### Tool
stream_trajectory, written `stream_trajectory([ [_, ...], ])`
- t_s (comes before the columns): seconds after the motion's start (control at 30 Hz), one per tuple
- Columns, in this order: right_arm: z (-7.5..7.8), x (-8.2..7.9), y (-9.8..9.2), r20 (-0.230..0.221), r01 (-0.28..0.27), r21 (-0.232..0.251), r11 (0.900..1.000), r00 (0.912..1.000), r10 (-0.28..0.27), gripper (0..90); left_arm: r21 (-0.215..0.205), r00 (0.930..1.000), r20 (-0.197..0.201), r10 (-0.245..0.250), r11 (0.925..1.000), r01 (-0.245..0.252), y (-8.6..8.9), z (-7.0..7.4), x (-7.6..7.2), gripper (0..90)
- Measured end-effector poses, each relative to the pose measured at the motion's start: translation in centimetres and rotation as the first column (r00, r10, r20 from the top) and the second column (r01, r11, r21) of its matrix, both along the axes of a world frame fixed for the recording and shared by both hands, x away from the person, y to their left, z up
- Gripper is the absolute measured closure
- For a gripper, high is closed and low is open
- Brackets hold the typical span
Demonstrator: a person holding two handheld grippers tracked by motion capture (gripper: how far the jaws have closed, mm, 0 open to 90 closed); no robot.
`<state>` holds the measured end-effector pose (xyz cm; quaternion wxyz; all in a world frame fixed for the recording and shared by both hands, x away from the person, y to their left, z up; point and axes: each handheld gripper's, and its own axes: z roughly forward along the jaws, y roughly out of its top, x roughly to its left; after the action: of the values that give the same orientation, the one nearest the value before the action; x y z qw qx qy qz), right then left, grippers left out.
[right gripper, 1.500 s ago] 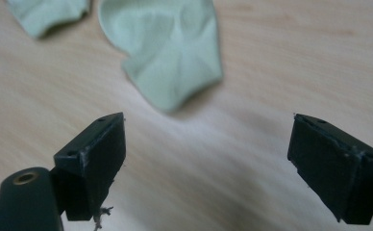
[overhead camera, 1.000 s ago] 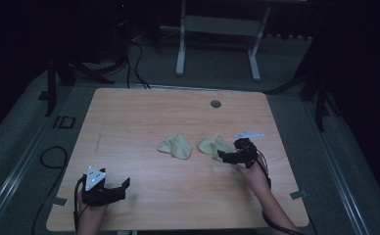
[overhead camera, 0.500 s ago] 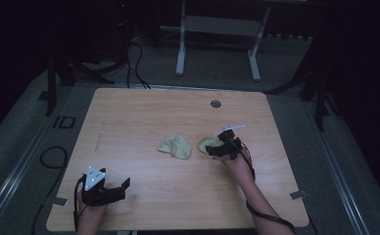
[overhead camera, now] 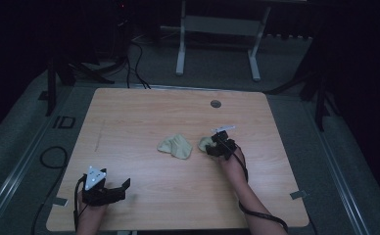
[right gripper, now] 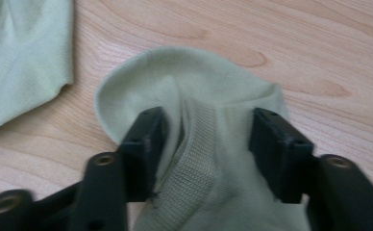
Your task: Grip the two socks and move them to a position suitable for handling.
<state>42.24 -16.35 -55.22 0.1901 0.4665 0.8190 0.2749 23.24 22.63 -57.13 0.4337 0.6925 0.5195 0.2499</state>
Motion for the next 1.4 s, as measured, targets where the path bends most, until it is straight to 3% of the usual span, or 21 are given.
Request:
stream_trajectory([
  [0.17,0.1,-0.2,0.5,0.013,-0.025,-0.025,0.999,0.9996,0.026,74.5,0.000,1.0000,-0.005,-0.006,1.0000,0.006,-0.1,-0.1,0.1,1.7],
  [0.3,0.2,-0.2,0.6,0.010,-0.024,-0.030,0.999,0.9997,0.024,78.9,0.002,0.9999,-0.009,-0.008,1.0000,0.008,-0.1,-0.2,0.1,1.7],
  [0.47,0.9,-0.5,0.1,0.015,-0.016,-0.005,1.000,0.9998,0.016,79.5,0.002,0.9999,-0.008,-0.007,1.0000,0.007,0.0,-0.1,0.1,1.7],
  [0.73,2.9,-2.6,0.1,0.024,-0.080,0.019,0.997,0.9965,0.080,79.4,0.002,0.9999,-0.008,-0.007,1.0000,0.007,-0.1,-0.1,0.1,1.7],
  [1.13,5.9,-8.0,0.5,0.086,-0.174,0.061,0.983,0.9819,0.169,79.4,0.007,1.0000,-0.008,-0.004,1.0000,0.004,-0.1,-0.1,0.1,1.7],
  [1.3,6.1,-10.1,0.9,0.083,-0.196,0.072,0.978,0.9783,0.190,79.3,0.021,0.9999,-0.001,-0.011,0.9997,0.011,-0.4,0.1,0.0,1.7],
  [1.4,5.9,-11.5,1.3,0.091,-0.232,0.071,0.970,0.9699,0.225,79.3,0.034,0.9998,0.005,-0.021,0.9992,0.021,-0.6,0.2,-0.1,1.7],
])
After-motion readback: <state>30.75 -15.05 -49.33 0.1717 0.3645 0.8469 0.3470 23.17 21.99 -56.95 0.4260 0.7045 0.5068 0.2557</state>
